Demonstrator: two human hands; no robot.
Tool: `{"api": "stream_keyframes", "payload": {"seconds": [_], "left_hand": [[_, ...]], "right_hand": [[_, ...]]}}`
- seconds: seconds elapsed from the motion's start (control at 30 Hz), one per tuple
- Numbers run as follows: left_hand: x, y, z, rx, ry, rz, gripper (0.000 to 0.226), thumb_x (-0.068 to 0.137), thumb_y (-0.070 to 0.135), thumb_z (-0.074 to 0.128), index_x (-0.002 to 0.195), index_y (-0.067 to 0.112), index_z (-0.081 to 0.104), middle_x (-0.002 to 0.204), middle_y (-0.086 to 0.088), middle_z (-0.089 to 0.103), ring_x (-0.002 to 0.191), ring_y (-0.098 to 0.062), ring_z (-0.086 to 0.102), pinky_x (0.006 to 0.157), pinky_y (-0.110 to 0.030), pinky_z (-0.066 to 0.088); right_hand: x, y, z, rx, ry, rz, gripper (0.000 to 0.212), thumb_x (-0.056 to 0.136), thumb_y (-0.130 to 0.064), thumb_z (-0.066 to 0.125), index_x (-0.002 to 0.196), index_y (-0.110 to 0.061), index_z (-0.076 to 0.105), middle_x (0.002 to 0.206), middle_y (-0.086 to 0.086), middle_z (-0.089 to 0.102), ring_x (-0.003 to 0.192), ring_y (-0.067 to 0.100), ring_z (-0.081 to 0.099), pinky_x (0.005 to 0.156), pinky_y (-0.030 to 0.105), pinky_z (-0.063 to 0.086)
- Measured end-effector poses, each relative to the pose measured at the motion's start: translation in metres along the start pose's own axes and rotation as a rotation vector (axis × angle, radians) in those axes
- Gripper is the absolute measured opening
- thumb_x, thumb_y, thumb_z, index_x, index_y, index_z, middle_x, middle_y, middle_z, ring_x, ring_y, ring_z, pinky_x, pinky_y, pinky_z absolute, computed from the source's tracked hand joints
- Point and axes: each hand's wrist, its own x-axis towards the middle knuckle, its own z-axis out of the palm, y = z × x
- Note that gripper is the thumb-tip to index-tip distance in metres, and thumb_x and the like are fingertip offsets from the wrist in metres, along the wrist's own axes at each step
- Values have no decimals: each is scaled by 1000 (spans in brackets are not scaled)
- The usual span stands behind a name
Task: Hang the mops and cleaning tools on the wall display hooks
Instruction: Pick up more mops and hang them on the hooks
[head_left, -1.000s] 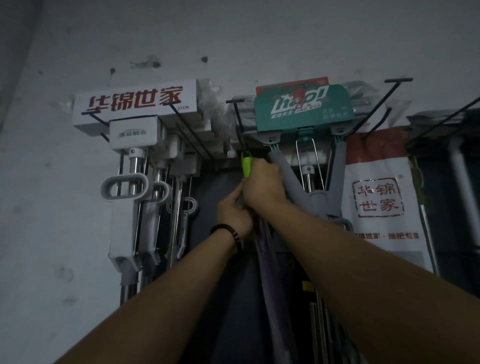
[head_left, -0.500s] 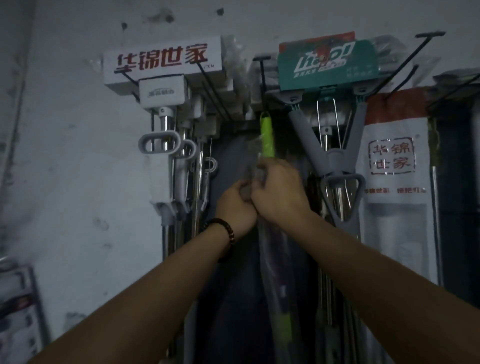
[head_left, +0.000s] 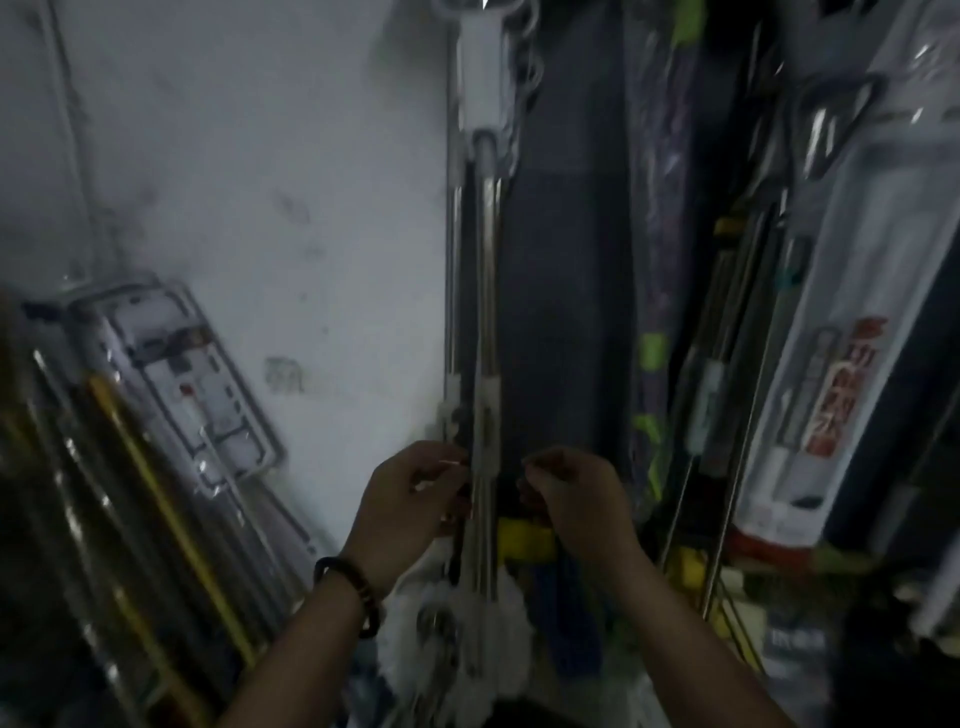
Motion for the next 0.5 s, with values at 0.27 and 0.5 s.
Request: {"api": "stream_keyframes", "payload": {"seconds": [0.27, 0.5], "left_hand": [[-95, -181, -61, -106, 129, -503, 13, 101, 14, 67, 112, 10, 71, 91, -9, 78, 72, -29, 73, 63, -35, 54], [-166, -278, -74, -80, 143, -809, 6, 100, 14, 66, 101, 19, 69, 96, -8, 74, 62, -21, 68, 56, -28, 51]], "right_hand": [[-106, 124, 98, 7, -226, 432, 11, 105, -16, 66, 99, -14, 75, 93, 17, 77, 80, 35, 75, 68, 43, 62], [-147, 219, 166, -114, -524, 735, 9, 109, -16, 59, 110, -10, 67, 79, 9, 69, 62, 21, 67, 68, 41, 55]]}}
